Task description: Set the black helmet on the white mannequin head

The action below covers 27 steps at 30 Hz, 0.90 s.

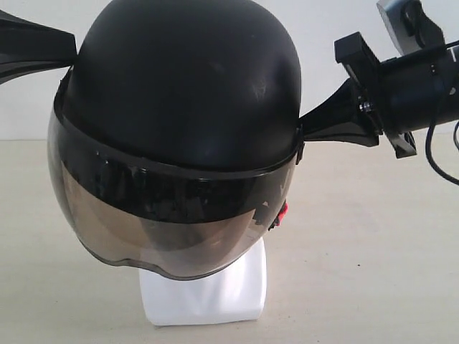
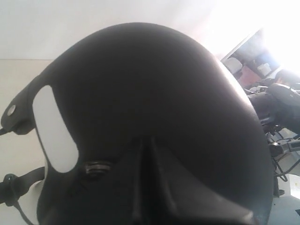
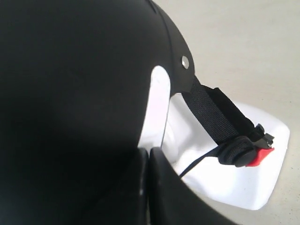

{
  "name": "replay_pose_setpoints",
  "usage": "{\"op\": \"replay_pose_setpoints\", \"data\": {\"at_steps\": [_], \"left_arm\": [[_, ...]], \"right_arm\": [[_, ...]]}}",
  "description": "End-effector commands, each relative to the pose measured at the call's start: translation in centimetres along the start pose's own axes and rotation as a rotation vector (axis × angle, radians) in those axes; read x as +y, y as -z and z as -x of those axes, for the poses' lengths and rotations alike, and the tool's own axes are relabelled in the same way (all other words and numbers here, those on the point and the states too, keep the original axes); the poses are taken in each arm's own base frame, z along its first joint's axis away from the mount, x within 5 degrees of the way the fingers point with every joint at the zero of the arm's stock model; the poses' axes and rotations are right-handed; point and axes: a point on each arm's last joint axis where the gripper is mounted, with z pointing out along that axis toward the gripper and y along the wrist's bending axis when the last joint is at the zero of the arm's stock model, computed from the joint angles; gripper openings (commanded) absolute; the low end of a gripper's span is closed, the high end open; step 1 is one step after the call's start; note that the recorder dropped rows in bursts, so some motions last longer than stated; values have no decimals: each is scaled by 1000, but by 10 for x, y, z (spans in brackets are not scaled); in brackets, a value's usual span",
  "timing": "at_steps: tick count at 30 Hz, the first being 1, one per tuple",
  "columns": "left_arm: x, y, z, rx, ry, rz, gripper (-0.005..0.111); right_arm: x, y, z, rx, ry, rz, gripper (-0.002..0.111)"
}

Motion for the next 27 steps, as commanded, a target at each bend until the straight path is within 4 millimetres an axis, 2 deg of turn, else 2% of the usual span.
{"op": "replay_pose_setpoints", "data": {"at_steps": [1,6,12,27], "left_arm": [[0,-2,-10,66,4,-32,4],[6,-4,-22,84,29,-28,4],[11,-5,-34,101,39,-24,4],[5,2,-27,33,-30,63,4]], "right_arm": [[30,9,3,8,30,143,0],[47,18,12,-16,71,167,0],[49,19,14,-20,70,166,0],[50,19,12,3,67,175,0]]}}
